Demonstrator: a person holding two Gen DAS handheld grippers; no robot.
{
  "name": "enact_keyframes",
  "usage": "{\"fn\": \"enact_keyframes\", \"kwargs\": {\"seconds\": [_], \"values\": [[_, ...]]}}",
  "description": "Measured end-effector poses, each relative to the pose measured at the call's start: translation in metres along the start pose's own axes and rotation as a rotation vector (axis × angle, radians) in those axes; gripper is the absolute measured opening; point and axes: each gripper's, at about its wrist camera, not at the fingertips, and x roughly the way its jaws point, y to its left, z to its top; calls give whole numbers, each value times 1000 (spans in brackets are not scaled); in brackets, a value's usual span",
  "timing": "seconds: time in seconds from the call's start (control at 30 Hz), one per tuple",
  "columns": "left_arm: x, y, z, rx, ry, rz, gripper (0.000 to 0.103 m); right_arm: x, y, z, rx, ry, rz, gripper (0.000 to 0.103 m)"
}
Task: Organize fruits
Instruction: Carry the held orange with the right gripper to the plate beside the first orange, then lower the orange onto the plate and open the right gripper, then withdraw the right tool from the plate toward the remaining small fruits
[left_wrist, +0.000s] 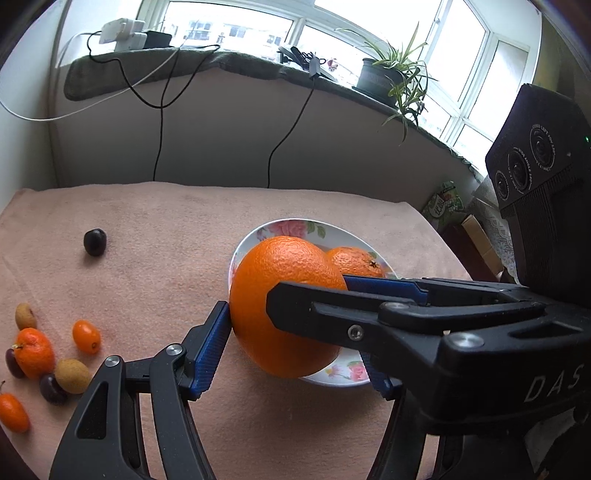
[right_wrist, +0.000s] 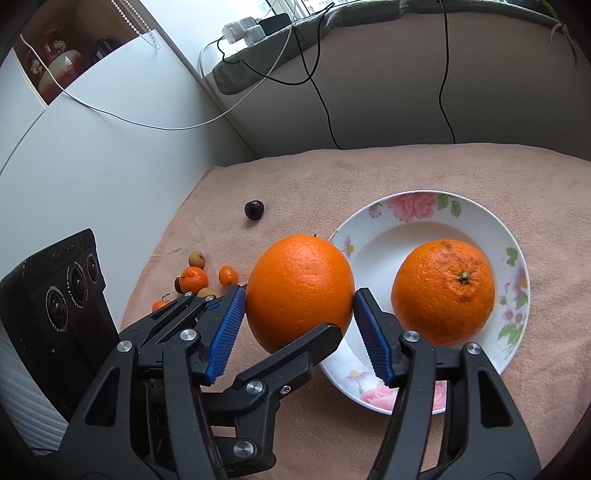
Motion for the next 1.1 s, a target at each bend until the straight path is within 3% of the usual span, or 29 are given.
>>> {"fn": "enact_keyframes", "kwargs": {"seconds": [0.3, 0.4, 0.87, 0.97, 1.1], "values": [[13, -8, -6, 15, 47, -13, 65, -15, 6, 2, -80, -29, -38, 48], [14, -11, -6, 19, 53, -22, 65, -17, 4, 2, -71, -38, -41, 48], [8, -11, -11, 23, 40, -17, 65, -42, -23, 7, 2, -107, -75, 49], [5, -11, -13, 26, 37, -13, 65, -47, -27, 5, 19, -126, -79, 60], [3, -9, -17, 27, 39, 1, 65, -52, -28, 3, 19, -138, -79, 62]]}}
